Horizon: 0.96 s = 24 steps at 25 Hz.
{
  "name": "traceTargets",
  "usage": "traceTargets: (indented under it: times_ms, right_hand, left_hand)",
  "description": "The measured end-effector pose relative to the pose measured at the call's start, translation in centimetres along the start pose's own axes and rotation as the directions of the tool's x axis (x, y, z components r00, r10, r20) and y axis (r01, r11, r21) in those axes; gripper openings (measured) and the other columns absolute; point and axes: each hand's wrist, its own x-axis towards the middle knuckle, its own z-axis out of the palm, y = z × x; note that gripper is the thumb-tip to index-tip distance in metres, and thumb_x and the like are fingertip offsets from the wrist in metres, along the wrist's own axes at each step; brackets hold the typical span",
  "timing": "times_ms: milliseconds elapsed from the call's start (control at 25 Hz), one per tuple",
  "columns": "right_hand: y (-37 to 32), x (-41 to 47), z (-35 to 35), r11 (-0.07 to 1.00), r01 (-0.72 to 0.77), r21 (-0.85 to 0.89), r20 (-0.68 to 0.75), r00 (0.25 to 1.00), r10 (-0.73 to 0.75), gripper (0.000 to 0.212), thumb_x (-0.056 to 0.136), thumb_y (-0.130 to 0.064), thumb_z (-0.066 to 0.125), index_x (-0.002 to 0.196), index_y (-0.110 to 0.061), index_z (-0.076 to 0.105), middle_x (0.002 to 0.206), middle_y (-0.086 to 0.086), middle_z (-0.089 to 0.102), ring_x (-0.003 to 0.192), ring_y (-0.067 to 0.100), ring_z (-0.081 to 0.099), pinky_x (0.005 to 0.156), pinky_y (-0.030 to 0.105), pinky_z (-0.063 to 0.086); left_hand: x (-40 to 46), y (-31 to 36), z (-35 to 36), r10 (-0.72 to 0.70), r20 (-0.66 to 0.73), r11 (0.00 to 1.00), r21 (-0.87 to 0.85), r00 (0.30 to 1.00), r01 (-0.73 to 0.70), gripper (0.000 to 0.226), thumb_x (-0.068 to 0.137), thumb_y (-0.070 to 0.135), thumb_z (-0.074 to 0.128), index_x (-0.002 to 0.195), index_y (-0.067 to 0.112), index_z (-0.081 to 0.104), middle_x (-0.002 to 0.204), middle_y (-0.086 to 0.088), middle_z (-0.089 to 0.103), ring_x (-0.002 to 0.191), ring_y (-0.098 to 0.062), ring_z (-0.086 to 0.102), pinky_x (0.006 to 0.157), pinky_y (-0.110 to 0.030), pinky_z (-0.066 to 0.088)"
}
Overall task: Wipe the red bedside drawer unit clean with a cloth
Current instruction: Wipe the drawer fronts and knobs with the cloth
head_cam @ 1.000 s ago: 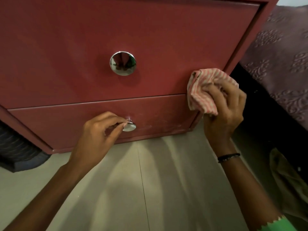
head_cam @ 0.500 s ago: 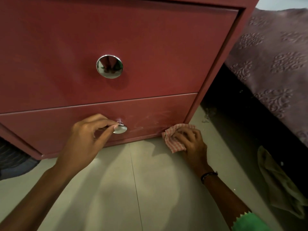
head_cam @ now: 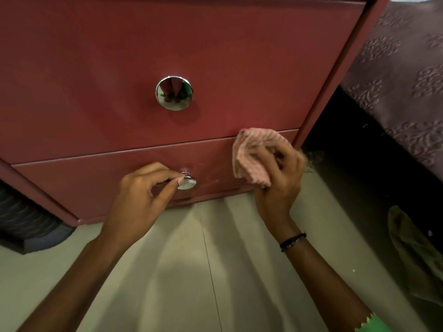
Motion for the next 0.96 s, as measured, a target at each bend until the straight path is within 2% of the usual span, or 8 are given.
traceTargets:
  times_ms: [160, 280, 400, 520, 600, 680, 800, 960]
  right_hand:
    - [1.8, -4.5, 1.6, 0.930, 0.364, -0.057, 0.337, 0.883, -0.325, 0.023, 0.086, -0.021, 0.065, 0.107, -0.027, 0.072, 0.121, -0.005, 0.051, 0.109, 0.023, 0.045, 0.077, 0.035, 0.045]
    - [3.5, -6.4, 2.0, 0.884, 0.468, -0.023, 0.511, 0.765, -0.392, 0.025, 0.089, -0.026, 0.056, 0.109, -0.029, 0.070, 0.122, -0.005, 0.055, 0.110, 0.020, 0.047, 0.078, 0.037, 0.042]
    - [4.2, -6.3, 1.2, 0.929, 0.368, -0.046, 0.480, 0.824, -0.302, 0.023, 0.089, -0.024, 0.056, 0.104, -0.028, 0.072, 0.120, -0.004, 0.056, 0.107, 0.023, 0.047, 0.079, 0.038, 0.041]
    - [3.8, -4.5, 0.2, 0.987, 0.141, -0.072, 0.269, 0.956, -0.117, 0.022, 0.082, -0.012, 0.072, 0.102, -0.021, 0.074, 0.116, 0.000, 0.055, 0.105, 0.026, 0.046, 0.080, 0.040, 0.046]
    - [1.4, -2.1, 0.6, 0.986, 0.164, -0.032, 0.131, 0.979, -0.158, 0.021, 0.085, -0.013, 0.072, 0.104, -0.022, 0.074, 0.117, -0.001, 0.055, 0.107, 0.025, 0.045, 0.081, 0.041, 0.048]
    - [-2.0, -0.5, 1.8, 0.954, 0.298, -0.019, 0.071, 0.953, -0.296, 0.018, 0.091, -0.022, 0.066, 0.106, -0.029, 0.074, 0.119, -0.006, 0.053, 0.110, 0.021, 0.045, 0.083, 0.040, 0.048]
    - [-4.1, -0.6, 3.3, 0.862, 0.504, -0.057, 0.162, 0.856, -0.490, 0.016, 0.093, -0.030, 0.063, 0.106, -0.036, 0.072, 0.122, -0.011, 0.049, 0.112, 0.018, 0.044, 0.091, 0.039, 0.038]
    - [-0.5, -3.2, 2.6, 0.840, 0.532, -0.104, 0.298, 0.823, -0.484, 0.022, 0.092, -0.028, 0.060, 0.110, -0.034, 0.071, 0.126, -0.009, 0.045, 0.111, 0.019, 0.043, 0.092, 0.040, 0.035]
  left_hand:
    - [0.0, -0.1, 0.1, -0.007, -0.022, 1.000, -0.018, 1.000, 0.007, 0.017, 0.090, 0.023, 0.062, 0.092, 0.016, 0.077, 0.085, 0.010, 0.068, 0.080, -0.004, 0.064, 0.070, -0.028, 0.048]
    - [-0.1, 0.0, 0.0, -0.004, -0.014, 1.000, -0.013, 1.000, 0.004, 0.016, 0.090, 0.022, 0.063, 0.093, 0.016, 0.077, 0.085, 0.010, 0.068, 0.079, -0.004, 0.064, 0.068, -0.029, 0.048]
    - [-0.1, 0.0, -0.2, -0.004, -0.007, 1.000, -0.012, 1.000, 0.004, 0.016, 0.091, 0.021, 0.063, 0.093, 0.015, 0.077, 0.085, 0.010, 0.069, 0.079, -0.005, 0.065, 0.067, -0.030, 0.049]
    - [-0.1, -0.1, -0.1, 0.003, -0.004, 1.000, -0.013, 1.000, -0.003, 0.014, 0.091, 0.018, 0.065, 0.094, 0.014, 0.077, 0.086, 0.008, 0.069, 0.078, -0.008, 0.066, 0.066, -0.034, 0.049]
    - [-0.1, -0.2, -0.1, 0.002, -0.014, 1.000, -0.023, 1.000, -0.002, 0.013, 0.091, 0.016, 0.065, 0.094, 0.014, 0.077, 0.086, 0.007, 0.069, 0.078, -0.008, 0.066, 0.067, -0.034, 0.050]
    - [-0.1, -0.4, 0.0, 0.005, -0.018, 1.000, -0.021, 1.000, -0.005, 0.014, 0.090, 0.017, 0.065, 0.094, 0.014, 0.078, 0.086, 0.007, 0.070, 0.078, -0.007, 0.066, 0.067, -0.033, 0.050]
    - [-0.3, -0.4, -0.1, 0.005, -0.012, 1.000, -0.030, 1.000, -0.005, 0.017, 0.089, 0.017, 0.064, 0.097, 0.011, 0.078, 0.088, 0.007, 0.071, 0.079, -0.004, 0.065, 0.069, -0.020, 0.049]
    - [-0.7, -0.6, 0.0, -0.049, -0.044, 0.995, -0.090, 0.998, 0.045, 0.014, 0.090, 0.013, 0.068, 0.100, 0.012, 0.078, 0.088, 0.007, 0.071, 0.080, -0.003, 0.065, 0.068, -0.013, 0.045]
